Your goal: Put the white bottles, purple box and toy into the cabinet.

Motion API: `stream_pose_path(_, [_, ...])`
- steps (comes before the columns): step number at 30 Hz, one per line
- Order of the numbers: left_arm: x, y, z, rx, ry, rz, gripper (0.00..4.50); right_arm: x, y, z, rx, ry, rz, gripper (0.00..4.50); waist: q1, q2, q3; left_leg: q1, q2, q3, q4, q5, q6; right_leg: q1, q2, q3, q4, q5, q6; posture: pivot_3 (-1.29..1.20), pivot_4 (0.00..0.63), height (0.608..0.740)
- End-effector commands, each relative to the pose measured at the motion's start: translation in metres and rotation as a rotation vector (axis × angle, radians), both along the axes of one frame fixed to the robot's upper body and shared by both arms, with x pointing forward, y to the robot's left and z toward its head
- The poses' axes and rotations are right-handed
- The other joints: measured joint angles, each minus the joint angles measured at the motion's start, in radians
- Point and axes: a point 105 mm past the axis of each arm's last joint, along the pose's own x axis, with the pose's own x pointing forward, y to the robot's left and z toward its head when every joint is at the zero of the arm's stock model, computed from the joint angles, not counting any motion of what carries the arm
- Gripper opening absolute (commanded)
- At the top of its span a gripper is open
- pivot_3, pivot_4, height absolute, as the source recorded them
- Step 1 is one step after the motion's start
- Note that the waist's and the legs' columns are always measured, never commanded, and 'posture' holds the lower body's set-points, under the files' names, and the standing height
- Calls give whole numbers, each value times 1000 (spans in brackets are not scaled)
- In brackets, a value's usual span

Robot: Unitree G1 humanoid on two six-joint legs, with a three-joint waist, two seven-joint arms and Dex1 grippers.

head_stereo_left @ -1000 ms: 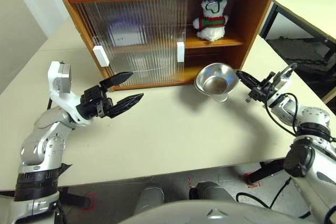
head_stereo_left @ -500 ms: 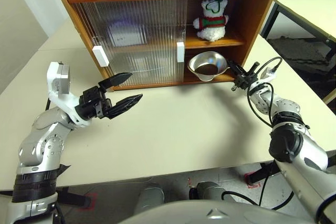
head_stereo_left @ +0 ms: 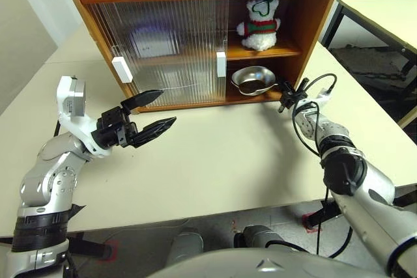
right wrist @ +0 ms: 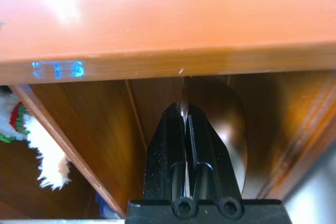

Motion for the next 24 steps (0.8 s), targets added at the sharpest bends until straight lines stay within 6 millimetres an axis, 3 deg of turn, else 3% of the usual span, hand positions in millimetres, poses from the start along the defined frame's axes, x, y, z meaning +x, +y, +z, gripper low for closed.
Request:
stream_pose_path(1, [-1,2,3,18,-8,5,4500,5,2,7,21,-12,-36,31,0,0,0,0,0,0,0,0,0,0,0,0,0,0,0,25,24,740])
stream_pose_path(12, [-5,3,4,19,-10,23,4500,16,12,14,-3,-2,-116,31,2,0,0,-1,1,-1,-1,0,0,-1,0,-1,0,2,-6,57,21,740])
stream_pose_path(22, [-13,9,6,25,-13,53,4500,18,21,9,-59,40,-123,31,9,0,0,-1,1,-3,-1,0,0,-2,0,-1,0,4,-11,91,14,740])
stream_pose_path(24, [-13,9,7,26,-13,55,4500,17,23,7,-95,48,-115,502,12,0,0,-1,1,-3,-1,0,0,-2,0,-1,0,4,-11,91,14,740])
